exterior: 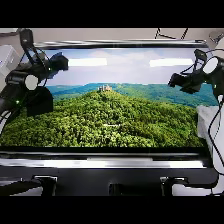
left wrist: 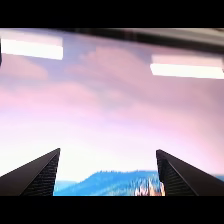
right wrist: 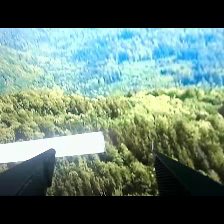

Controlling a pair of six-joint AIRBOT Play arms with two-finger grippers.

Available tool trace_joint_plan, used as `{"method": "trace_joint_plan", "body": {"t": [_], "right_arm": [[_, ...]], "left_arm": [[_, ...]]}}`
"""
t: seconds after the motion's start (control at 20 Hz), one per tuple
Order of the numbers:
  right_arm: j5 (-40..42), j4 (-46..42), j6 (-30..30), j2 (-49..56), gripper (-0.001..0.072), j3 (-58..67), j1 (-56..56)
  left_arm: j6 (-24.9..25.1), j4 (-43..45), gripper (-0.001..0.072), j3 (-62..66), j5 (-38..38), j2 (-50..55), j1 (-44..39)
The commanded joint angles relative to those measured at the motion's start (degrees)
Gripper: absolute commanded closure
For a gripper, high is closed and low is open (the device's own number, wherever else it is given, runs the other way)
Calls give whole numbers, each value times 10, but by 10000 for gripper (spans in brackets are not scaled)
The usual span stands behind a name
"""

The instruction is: Fold the clothes and pants, and hang the long-sleeved shirts on hangers.

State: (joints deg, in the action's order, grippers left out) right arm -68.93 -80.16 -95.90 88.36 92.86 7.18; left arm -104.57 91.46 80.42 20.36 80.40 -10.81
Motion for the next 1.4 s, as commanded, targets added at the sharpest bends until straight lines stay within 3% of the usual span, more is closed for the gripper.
{"method": "trace_joint_plan", "body": {"t": [0.0,0.05,0.1,0.2,0.3,0.45,0.55,0.7,0.9,1.05,1.2,1.25,1.35], "right_arm": [[27,-1,28,1,36,0,-1],[27,-1,32,2,36,0,-1],[22,-1,37,3,35,0,-1],[5,-2,53,3,35,0,-1],[-4,-2,53,3,36,0,-1],[-14,2,53,3,37,0,-1],[-28,2,53,3,37,0,-1],[-44,9,53,3,37,0,-1],[-52,46,53,3,38,0,-1],[-73,69,53,3,37,0,-1],[-93,76,52,3,37,0,-1],[-97,76,50,3,37,0,-1],[-108,76,46,3,37,0,-1]], "left_arm": [[20,5,3,0,-101,6,16],[12,4,0,0,-80,10,30],[-27,5,-3,0,-55,11,54],[-131,4,-3,23,8,10,132],[-236,4,-3,54,138,10,228],[-274,-45,-4,56,373,13,363],[-262,-106,-5,19,412,14,435],[-215,-152,-5,-55,341,15,480],[-202,-221,-4,-150,180,39,483],[-131,-278,-4,-165,120,71,483],[-115,-287,-5,-165,77,89,484],[-98,-287,-4,-165,66,91,484],[-6,-287,-4,-156,58,91,483]]}}
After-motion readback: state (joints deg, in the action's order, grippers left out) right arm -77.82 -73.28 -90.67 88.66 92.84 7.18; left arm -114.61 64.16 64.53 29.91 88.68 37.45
